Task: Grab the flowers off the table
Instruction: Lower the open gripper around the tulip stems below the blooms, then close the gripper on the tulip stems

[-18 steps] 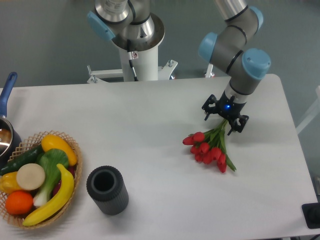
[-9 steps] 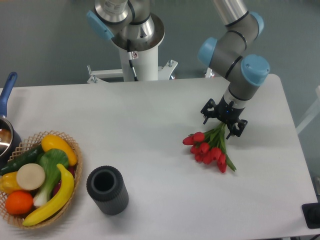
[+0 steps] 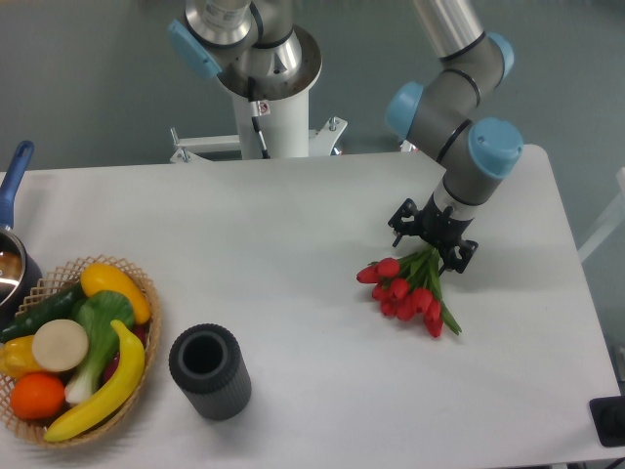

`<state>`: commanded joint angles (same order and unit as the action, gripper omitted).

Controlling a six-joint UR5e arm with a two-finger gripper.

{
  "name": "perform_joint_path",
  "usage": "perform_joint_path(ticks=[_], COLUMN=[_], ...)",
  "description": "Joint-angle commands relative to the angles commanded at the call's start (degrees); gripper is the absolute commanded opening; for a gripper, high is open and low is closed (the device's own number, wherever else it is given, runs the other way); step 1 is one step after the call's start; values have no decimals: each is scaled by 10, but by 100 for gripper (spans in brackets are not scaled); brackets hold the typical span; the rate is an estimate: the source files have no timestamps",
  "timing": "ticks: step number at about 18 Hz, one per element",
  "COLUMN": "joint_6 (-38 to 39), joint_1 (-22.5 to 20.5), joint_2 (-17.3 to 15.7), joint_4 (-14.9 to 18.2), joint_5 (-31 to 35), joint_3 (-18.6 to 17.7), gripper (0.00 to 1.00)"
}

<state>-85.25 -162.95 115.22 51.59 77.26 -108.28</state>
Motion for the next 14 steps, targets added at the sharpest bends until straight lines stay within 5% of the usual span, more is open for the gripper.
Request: perform_joint_path(ticks=[4,8,14], joint_6=[-1,-2,-2], joint_1=[0,-3,-6], joint_2=[0,-1,-5], joint_4=[0,0,2], joint_5=[-1,-2,-4], joint_3=[1,1,0], gripper=[98,74,51])
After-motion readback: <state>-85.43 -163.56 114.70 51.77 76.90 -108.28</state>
